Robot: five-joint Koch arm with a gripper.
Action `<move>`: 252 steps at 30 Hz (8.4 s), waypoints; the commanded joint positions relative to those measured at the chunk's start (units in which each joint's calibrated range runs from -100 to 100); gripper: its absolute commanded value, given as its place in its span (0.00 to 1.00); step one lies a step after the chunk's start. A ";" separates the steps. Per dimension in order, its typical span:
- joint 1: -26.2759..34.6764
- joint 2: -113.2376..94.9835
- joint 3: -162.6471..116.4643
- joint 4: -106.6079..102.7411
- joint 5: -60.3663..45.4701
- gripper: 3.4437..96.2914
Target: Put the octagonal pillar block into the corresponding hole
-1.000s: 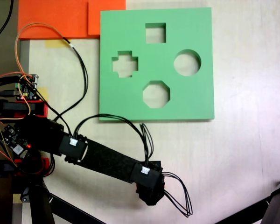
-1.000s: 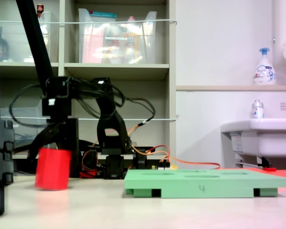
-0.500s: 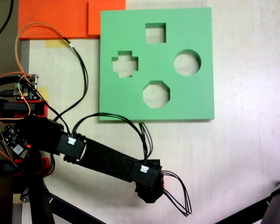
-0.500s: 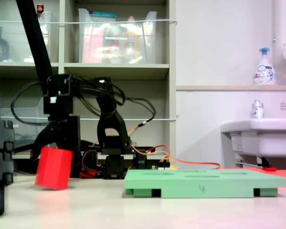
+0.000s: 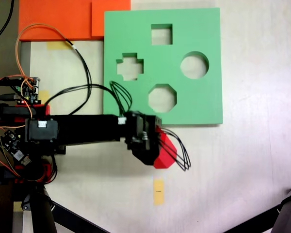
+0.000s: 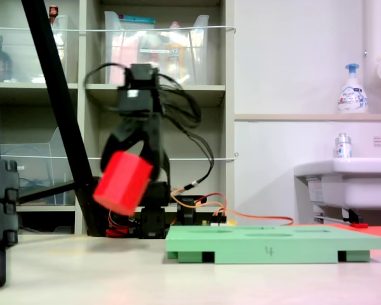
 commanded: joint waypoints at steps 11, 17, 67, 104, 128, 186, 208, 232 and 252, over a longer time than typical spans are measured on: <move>14.36 8.40 10.24 -1.27 14.75 0.30; 14.31 19.16 16.82 -1.27 14.75 0.30; 16.75 35.78 23.01 -1.27 11.48 0.30; 14.99 22.37 -0.52 -1.27 7.37 0.42; 15.97 7.84 10.84 -1.27 9.62 0.40; 15.04 27.68 20.01 -1.27 9.52 0.35; 15.78 32.84 21.81 -1.27 13.28 0.35; 13.63 31.59 22.11 -1.27 12.31 0.37; 14.26 31.73 21.51 -1.27 10.70 0.58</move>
